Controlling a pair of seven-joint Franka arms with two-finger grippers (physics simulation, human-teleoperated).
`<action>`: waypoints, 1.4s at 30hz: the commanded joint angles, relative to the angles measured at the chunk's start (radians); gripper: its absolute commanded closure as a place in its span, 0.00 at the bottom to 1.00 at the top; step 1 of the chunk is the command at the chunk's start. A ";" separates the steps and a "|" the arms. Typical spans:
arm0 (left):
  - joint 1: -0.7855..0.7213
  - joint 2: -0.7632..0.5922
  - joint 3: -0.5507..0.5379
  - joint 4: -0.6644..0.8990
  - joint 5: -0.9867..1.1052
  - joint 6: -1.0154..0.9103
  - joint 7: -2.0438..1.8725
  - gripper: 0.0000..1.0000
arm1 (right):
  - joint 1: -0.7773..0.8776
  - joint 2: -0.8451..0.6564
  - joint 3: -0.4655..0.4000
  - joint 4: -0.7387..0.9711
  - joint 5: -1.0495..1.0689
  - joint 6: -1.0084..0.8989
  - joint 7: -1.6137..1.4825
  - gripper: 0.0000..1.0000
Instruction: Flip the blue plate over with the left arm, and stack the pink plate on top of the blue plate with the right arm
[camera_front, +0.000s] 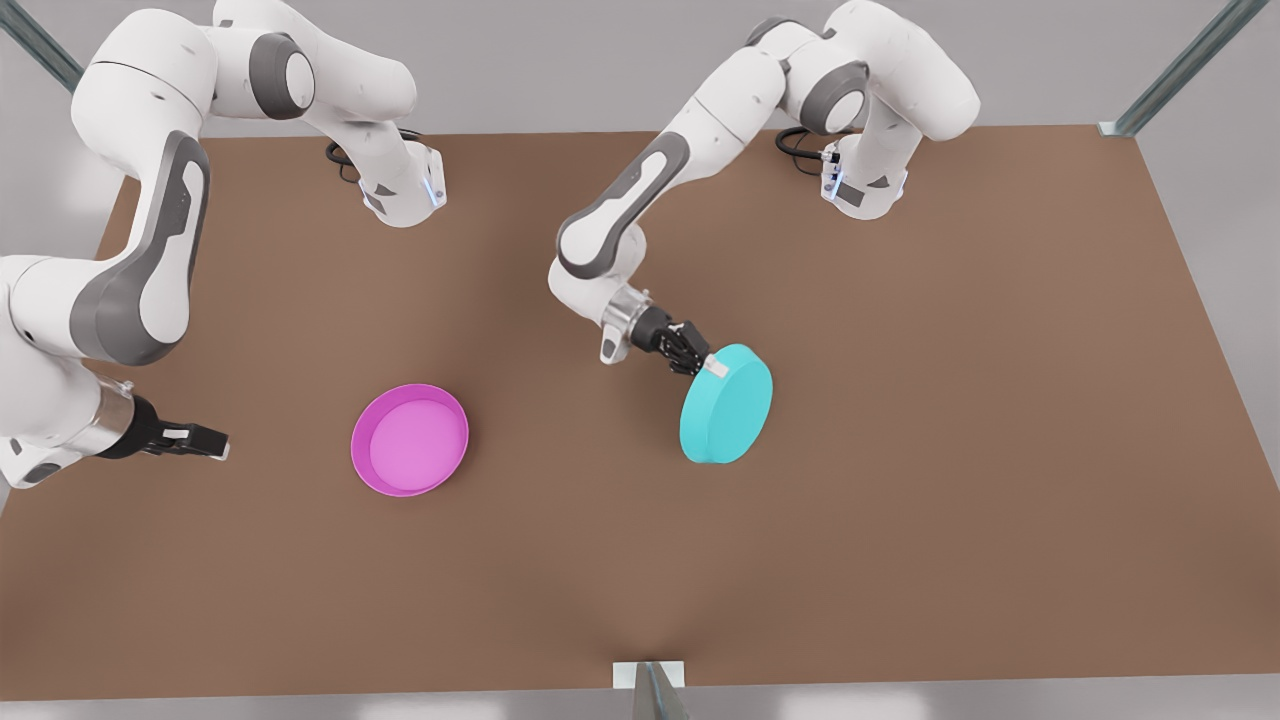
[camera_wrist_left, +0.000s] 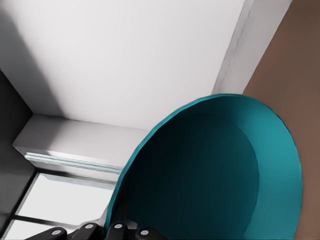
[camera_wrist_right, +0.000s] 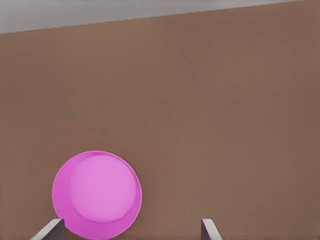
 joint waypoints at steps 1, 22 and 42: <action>-0.002 0.001 0.000 0.000 0.026 0.002 -0.004 0.79 | 0.000 0.000 0.000 -0.001 0.000 0.000 0.000 0.00; -0.025 0.164 -0.095 0.153 -0.026 -0.041 -0.065 0.00 | 0.012 -0.015 0.003 0.004 -0.034 -0.012 -0.005 0.00; 1.020 -0.442 -0.124 0.386 -1.208 -0.081 0.706 0.00 | -0.003 -0.130 0.063 -0.649 0.144 0.377 -0.239 0.00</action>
